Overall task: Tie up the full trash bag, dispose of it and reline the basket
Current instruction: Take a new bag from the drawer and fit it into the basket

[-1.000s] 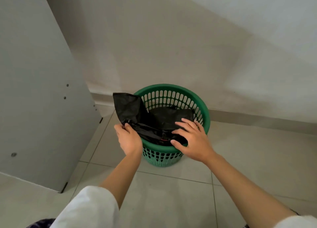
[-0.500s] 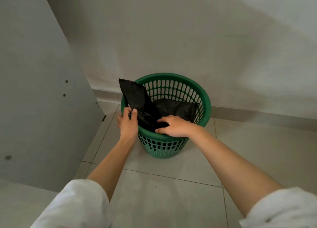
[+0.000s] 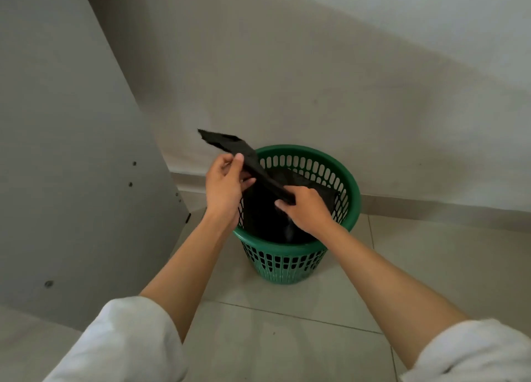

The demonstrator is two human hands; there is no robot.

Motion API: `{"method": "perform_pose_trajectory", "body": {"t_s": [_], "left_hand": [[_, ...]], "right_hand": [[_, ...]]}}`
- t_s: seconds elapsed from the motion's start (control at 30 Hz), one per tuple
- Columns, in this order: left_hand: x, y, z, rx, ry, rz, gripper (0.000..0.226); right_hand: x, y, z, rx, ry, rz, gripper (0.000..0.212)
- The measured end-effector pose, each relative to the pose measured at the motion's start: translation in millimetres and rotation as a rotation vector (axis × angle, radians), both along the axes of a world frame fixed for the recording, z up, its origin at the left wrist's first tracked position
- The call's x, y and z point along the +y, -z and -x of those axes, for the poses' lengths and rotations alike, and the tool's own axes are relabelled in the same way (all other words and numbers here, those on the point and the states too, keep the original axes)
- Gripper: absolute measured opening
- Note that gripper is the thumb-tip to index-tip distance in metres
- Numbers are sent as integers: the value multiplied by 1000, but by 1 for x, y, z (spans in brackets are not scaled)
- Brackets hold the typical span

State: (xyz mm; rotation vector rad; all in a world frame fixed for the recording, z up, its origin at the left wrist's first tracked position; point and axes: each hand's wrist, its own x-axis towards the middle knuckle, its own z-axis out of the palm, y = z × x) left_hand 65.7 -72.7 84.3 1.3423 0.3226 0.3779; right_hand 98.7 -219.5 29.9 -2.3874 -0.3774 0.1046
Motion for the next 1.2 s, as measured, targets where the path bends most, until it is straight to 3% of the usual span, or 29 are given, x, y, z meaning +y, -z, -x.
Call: {"method": "perform_pose_trajectory", "body": {"t_s": [0.07,0.17,0.23,0.3,0.33,0.4,0.47,0.57,0.73,0.83,0.93,1.03,1.1,1.2], "left_hand": [[12,-2,-6,41,-118,124,17],[30,1,-8,83,-226,284,8],[31,6,-7,103,-243,320,13],[24,18,-5,167,-269,254,21],[21,28,-2,222,-299,188,22],[17,49,6,328,-361,91,15],[17,64,18,390,-417,91,16],[23,74,29,417,-484,127,27],[33,88,35,441,-495,315,25],[31,91,35,378,-347,426,35],[26,88,40,307,-192,409,46],[15,87,53,263,-39,389,39],[9,90,62,261,71,349,25],[12,94,69,269,156,344,23]], "right_hand": [[-13,-14,-4,-90,21,56,12],[-32,-53,-12,-302,99,193,19],[-41,-75,-9,-656,129,231,26],[-45,-81,6,-939,5,207,25],[-46,-75,17,-909,-126,222,25],[-47,-52,38,-551,-340,323,31],[-48,-22,56,-251,-384,463,47],[-52,11,78,-333,-296,378,61],[-61,59,105,-645,-255,357,54],[-55,60,96,-720,-150,315,39],[-42,53,81,-782,-189,400,35],[-28,46,67,-730,-195,470,36],[-19,41,60,-628,-209,470,34],[-10,29,60,-426,-271,445,40]]}}
